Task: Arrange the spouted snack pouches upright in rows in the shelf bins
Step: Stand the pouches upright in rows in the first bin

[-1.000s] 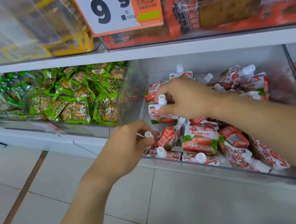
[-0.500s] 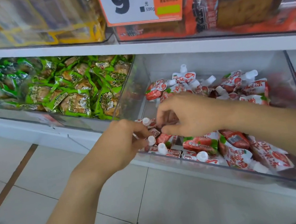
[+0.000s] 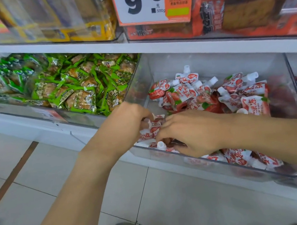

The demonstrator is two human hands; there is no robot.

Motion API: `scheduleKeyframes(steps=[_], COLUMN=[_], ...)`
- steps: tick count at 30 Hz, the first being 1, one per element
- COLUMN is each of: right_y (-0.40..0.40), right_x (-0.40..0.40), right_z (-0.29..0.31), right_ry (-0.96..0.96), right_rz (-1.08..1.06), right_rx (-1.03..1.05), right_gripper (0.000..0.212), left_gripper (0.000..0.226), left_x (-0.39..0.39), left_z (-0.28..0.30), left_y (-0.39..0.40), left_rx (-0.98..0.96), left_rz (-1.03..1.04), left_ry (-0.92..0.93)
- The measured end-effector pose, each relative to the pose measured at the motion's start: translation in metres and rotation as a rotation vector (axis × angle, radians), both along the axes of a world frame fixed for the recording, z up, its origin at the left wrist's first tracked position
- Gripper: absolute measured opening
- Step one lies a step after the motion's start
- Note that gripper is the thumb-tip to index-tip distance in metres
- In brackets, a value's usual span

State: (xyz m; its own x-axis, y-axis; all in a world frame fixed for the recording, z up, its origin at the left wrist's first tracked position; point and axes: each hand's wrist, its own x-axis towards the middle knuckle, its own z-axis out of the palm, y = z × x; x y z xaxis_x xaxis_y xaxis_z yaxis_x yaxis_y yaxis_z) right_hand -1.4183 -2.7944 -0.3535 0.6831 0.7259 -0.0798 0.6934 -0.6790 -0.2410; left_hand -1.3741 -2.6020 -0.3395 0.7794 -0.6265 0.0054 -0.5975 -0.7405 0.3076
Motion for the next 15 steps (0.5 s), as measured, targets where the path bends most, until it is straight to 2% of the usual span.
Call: scheduleKeyframes(steps=[3,6,8,9,12,15], right_y=[0.013,0.025,0.017,0.009,-0.008,-0.010], right_x=[0.006,0.009,0.008,0.007,0.001,-0.002], right_z=[-0.004,-0.011,-0.008,-0.005,-0.002,-0.010], right_ry=[0.076,0.111,0.087,0.094,0.113,-0.045], right_rz=[-0.085,-0.148,-0.223,-0.251,-0.266,-0.294], right_rx=[0.126,0.241,0.292,0.293,0.126,0.093], right_gripper=[0.016,0.012,0.022,0.031,0.044,0.050], left_gripper=[0.009,0.017,0.013,0.015,0.041,0.041], left_x=[0.001,-0.004,-0.014,-0.019,-0.026,-0.024], left_z=[-0.003,-0.006,-0.007,-0.007,-0.005,-0.001], left_y=[0.000,0.006,0.009,0.009,0.008,0.007], left_rx=[0.034,-0.019,-0.079,-0.092,-0.072,-0.001], left_rz=[-0.045,-0.020,-0.004,-0.005,-0.006,0.026], left_ry=[-0.034,0.018,0.089,0.130,0.171,0.203])
